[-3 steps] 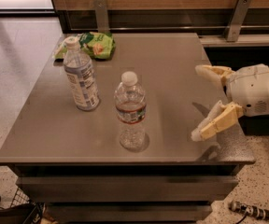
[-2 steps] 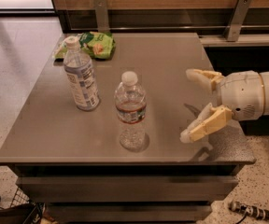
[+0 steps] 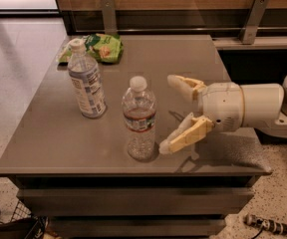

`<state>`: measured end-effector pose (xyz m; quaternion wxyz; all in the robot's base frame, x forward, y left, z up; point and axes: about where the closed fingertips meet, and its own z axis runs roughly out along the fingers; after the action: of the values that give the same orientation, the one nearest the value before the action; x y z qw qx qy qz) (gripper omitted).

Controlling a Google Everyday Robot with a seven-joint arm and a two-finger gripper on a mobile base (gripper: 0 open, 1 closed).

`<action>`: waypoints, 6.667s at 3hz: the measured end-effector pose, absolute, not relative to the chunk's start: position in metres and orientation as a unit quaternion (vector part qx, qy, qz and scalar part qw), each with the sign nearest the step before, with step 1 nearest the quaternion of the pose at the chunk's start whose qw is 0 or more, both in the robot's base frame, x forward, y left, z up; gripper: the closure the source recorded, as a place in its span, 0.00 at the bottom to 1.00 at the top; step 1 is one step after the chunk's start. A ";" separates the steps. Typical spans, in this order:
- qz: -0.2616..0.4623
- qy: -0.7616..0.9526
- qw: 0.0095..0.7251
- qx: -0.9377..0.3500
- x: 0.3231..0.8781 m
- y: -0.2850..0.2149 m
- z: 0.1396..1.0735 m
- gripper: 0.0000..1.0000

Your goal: Move water bottle near green rice chip bag

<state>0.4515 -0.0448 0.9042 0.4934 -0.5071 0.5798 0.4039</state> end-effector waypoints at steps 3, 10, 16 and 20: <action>0.427 0.536 0.505 -0.525 0.429 0.003 0.914 0.18; 0.450 0.553 0.522 -0.469 0.575 -0.044 0.963 1.00; 0.363 0.613 0.584 -0.388 0.826 -0.014 0.928 1.00; 0.377 0.617 0.577 -0.380 0.823 0.007 0.910 0.31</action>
Offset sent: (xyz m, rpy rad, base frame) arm -0.0235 0.0525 0.0093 0.0809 -0.0495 0.1034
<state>0.8230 0.0075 0.9102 0.5772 -0.3802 0.6165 0.3771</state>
